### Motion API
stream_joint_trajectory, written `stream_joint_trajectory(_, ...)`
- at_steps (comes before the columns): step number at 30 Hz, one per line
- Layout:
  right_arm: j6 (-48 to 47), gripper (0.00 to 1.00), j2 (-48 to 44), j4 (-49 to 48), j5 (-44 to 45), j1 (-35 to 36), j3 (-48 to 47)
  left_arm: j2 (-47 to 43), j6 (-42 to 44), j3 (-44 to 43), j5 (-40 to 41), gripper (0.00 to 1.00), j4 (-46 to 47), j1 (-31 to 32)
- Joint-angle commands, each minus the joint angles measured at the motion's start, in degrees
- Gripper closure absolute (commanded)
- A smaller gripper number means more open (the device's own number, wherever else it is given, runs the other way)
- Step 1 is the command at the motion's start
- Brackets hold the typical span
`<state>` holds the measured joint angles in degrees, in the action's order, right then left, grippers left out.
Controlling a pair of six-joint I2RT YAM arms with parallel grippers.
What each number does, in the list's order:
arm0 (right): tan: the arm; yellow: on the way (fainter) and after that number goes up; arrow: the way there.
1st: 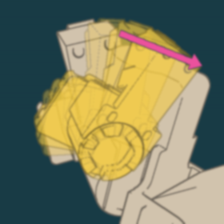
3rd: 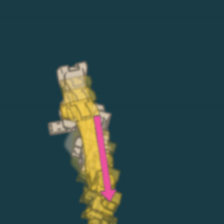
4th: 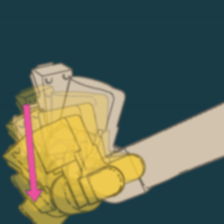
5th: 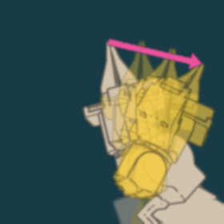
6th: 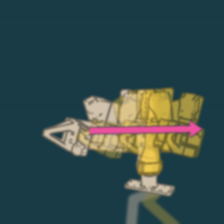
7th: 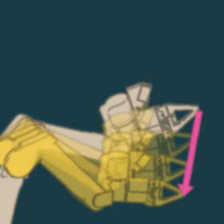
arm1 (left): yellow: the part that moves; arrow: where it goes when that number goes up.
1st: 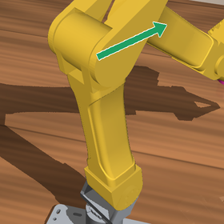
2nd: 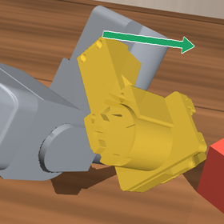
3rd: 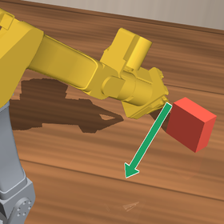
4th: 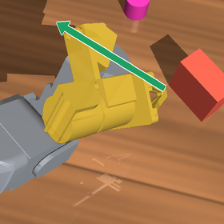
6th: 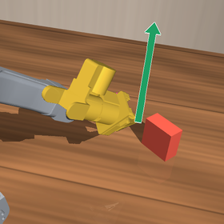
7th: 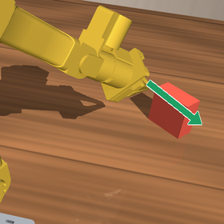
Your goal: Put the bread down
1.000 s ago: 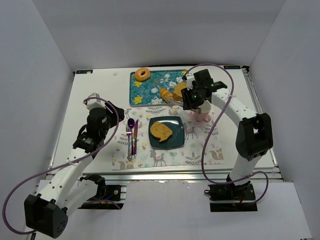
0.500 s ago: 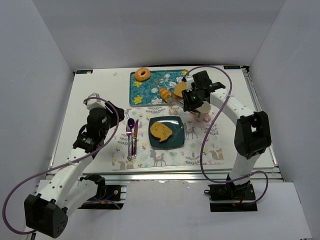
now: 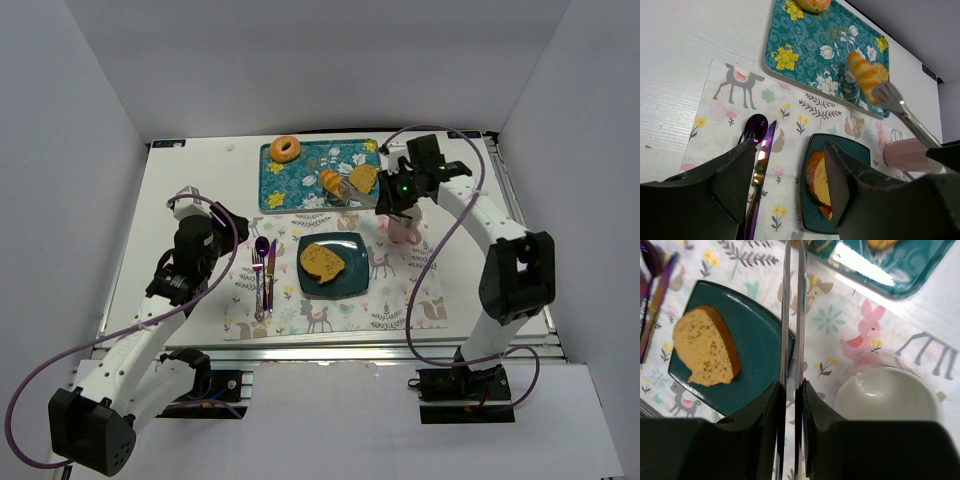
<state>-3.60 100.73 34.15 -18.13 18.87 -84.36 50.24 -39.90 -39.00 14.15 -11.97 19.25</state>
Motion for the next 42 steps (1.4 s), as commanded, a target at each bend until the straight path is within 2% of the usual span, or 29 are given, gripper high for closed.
stream_joint_trajectory(1, -4.03, 1.0, -7.55, -3.74, -7.26, -1.73, 1.46, 0.03, 0.09, -1.25, 0.09, 0.33, 0.54, -0.17)
stream_joint_trajectory(4, -9.04, 1.0, -12.47, -3.57, -11.92, -1.82, 7.24, 0.12, 0.09, -1.34, 0.0, 0.33, 0.72, -0.17)
stream_joint_trajectory(8, -22.39, 1.0, -21.86, 1.95, -19.46, -1.82, 16.12, 0.12, 0.08, -1.16, 0.09, 0.33, 0.72, -0.26)
stream_joint_trajectory(9, -28.34, 1.0, -23.46, 3.36, -20.44, -1.74, 17.89, -0.05, 0.09, -1.08, 0.0, 0.33, 0.8, -0.17)
stream_joint_trajectory(12, -36.71, 1.0, -29.35, 7.23, -20.63, -1.73, 24.23, 0.04, -0.18, -0.55, -0.26, 0.33, 1.24, -0.17)
stream_joint_trajectory(18, -41.23, 1.0, -36.56, 7.68, -16.42, -1.82, 31.35, 0.83, -0.09, -0.55, -1.06, 0.33, 1.86, -0.17)
stream_joint_trajectory(23, -42.72, 1.0, -38.32, 7.86, -14.83, -1.73, 34.08, 1.09, 0.0, -0.46, -1.32, 0.33, 2.12, -0.17)
stream_joint_trajectory(26, -43.77, 0.91, -38.68, 7.07, -13.6, -1.82, 36.1, 0.91, -0.09, -0.11, -1.32, 0.33, 2.21, -0.17)
stream_joint_trajectory(27, -44.13, 0.83, -38.68, 6.98, -13.42, -1.82, 36.45, 0.74, -0.09, -0.02, -1.32, 0.33, 2.21, -0.17)
stream_joint_trajectory(30, -45.36, 0.71, -39.03, 7.07, -13.51, -1.82, 37.07, 0.56, -0.09, -0.11, -1.15, 0.33, 1.86, -0.17)
stream_joint_trajectory(36, -46.94, 0.59, -40.96, 7.07, -14.39, -1.82, 36.9, 0.39, -0.18, 0.16, -0.88, 0.33, 1.95, -0.17)
stream_joint_trajectory(42, -45.63, 0.56, -43.95, 5.49, -16.32, -1.82, 34.79, 0.74, -0.18, 0.07, -0.97, 0.33, 2.3, -0.17)
